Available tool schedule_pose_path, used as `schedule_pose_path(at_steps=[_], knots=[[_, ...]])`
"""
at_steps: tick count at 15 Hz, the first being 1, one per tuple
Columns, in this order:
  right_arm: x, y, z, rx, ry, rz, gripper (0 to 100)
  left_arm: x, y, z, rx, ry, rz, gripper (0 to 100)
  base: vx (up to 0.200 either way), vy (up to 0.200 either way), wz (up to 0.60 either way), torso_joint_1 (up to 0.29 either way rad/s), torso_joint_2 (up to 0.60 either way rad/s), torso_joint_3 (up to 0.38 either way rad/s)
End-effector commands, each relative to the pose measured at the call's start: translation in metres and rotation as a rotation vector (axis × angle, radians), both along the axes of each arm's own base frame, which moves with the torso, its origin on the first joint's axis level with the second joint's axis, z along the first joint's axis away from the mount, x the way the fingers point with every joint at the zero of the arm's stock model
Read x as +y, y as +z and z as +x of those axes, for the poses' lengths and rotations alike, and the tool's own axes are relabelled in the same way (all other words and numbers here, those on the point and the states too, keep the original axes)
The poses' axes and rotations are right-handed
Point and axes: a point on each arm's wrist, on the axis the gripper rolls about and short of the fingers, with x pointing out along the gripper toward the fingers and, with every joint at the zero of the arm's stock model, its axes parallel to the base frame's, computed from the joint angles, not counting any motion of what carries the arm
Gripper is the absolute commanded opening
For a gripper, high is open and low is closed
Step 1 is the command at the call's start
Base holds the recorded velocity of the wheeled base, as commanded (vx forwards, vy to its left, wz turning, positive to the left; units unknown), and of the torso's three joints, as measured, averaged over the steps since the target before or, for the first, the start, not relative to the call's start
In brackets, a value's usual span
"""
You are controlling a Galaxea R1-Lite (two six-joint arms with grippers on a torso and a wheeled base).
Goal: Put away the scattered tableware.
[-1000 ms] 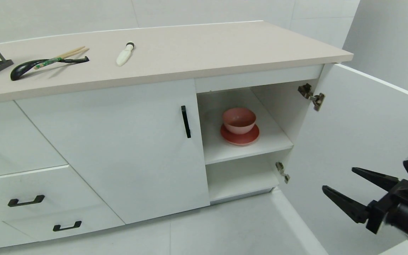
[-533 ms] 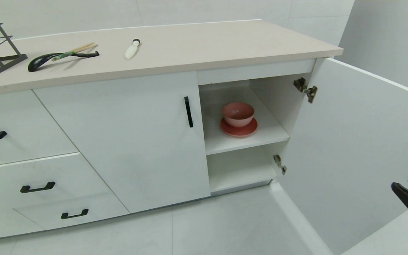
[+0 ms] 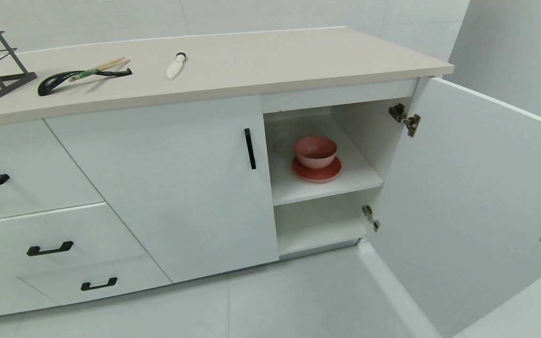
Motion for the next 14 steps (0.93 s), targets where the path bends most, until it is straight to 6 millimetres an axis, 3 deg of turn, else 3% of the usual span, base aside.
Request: schedule_pose_path(at_steps=[1,5,6,8,14], knots=[[0.0,-0.01,-0.017,-0.086,-0.117,-0.065,100,0.0,0.0,0.0,0.001,0.0,0.0,100,0.0,0.0,0.0,0.0,0.0,0.0],[-0.004,-0.01,-0.018,-0.073,-0.295,-0.131,100,0.0,0.0,0.0,0.001,0.0,-0.006,100,0.0,0.0,0.0,0.0,0.0,0.0],[-0.004,-0.01,-0.018,-0.075,-0.294,-0.124,100,0.0,0.0,0.0,0.001,0.0,-0.006,100,0.0,0.0,0.0,0.0,0.0,0.0],[-0.005,-0.009,-0.014,-0.046,-0.103,-0.087,100,0.0,0.0,0.0,0.001,0.0,-0.007,100,0.0,0.0,0.0,0.0,0.0,0.0],[-0.005,-0.012,-0.026,-0.192,-0.108,-0.045,100,0.0,0.0,0.0,0.001,0.005,-0.024,100,0.0,0.0,0.0,0.0,0.0,0.0]])
